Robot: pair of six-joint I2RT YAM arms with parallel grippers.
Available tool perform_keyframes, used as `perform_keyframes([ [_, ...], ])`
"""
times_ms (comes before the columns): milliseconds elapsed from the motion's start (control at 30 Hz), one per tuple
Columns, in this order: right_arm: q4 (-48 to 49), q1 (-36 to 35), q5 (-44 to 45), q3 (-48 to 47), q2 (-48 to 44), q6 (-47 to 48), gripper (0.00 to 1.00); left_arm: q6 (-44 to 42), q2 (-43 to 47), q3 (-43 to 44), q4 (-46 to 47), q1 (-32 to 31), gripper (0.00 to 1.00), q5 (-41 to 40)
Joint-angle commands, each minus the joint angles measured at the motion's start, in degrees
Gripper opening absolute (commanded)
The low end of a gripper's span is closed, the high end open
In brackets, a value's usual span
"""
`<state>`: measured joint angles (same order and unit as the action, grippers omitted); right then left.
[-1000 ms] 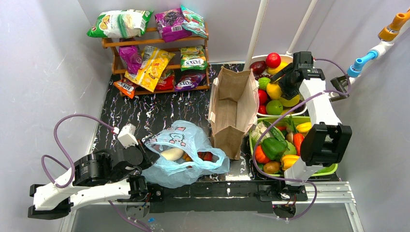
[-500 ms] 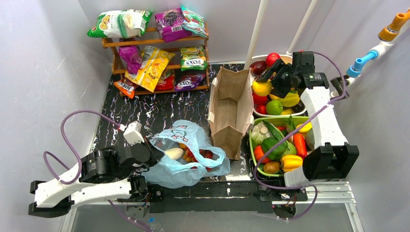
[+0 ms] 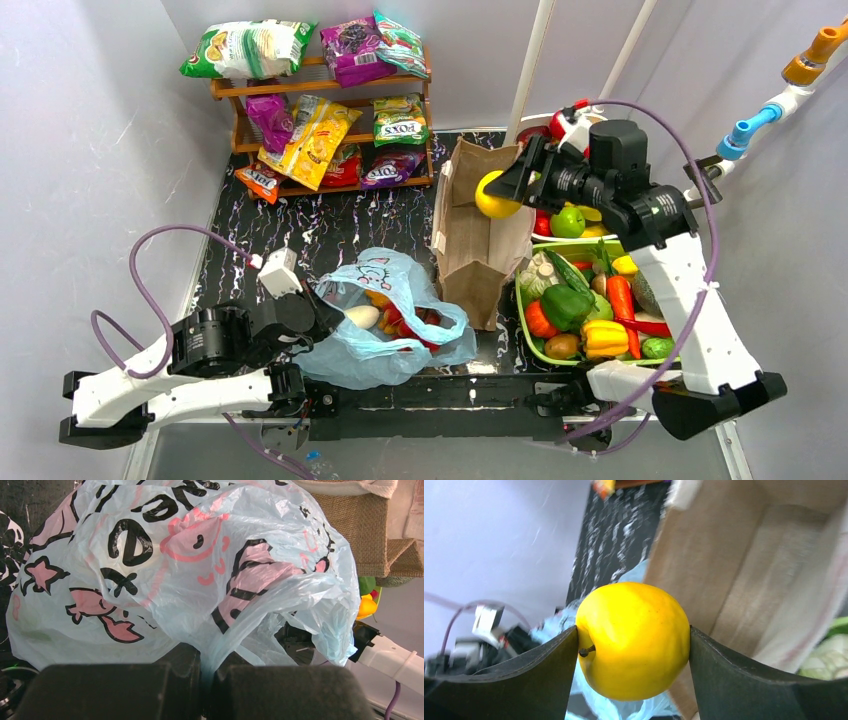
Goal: Place the food into the grocery bag and tie it
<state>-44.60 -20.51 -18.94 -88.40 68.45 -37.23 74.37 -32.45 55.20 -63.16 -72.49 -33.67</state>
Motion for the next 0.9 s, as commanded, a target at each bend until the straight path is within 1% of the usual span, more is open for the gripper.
perform_keyframes([
  [0,4.2,-7.7,-5.3,-2.0,-3.8,5.5,0.56,-0.5,-1.5,1.7,0.2,0.2,0.00,-2.2],
  [133,4.3,-16.5,-3.2,-2.3,-4.7,7.2,0.56,-1.3,-2.9,1.7,1.6,0.3,0.00,-2.5],
  [267,2.1,-26.8,3.3,-3.7,-3.0,9.4,0.57,-1.9,-4.7,2.1,3.4,0.3,0.00,-2.6],
  [433,-0.1,-42.3,17.8,-6.4,2.8,10.9,0.57,-2.5,-6.6,3.3,4.2,0.3,0.00,-3.0],
  [467,-0.3,-44.3,20.4,-7.1,4.1,10.7,0.58,-2.6,-6.7,3.6,4.2,0.3,0.00,-3.1],
  [600,-0.7,-49.9,25.5,-10.0,10.0,10.7,0.58,-2.9,-6.7,4.2,4.2,0.2,0.00,-3.2],
  [733,-0.7,-52.8,28.3,-12.5,14.8,10.8,0.59,-2.5,-5.8,3.9,3.8,0.3,0.00,-3.0],
  [800,-1.1,-53.4,28.3,-14.0,16.8,11.2,0.62,-2.2,-5.1,3.7,3.6,0.2,0.00,-2.9],
  [867,-1.8,-54.0,28.3,-15.5,18.6,11.4,0.68,-1.9,-4.5,3.4,3.2,0.3,0.00,-2.8],
])
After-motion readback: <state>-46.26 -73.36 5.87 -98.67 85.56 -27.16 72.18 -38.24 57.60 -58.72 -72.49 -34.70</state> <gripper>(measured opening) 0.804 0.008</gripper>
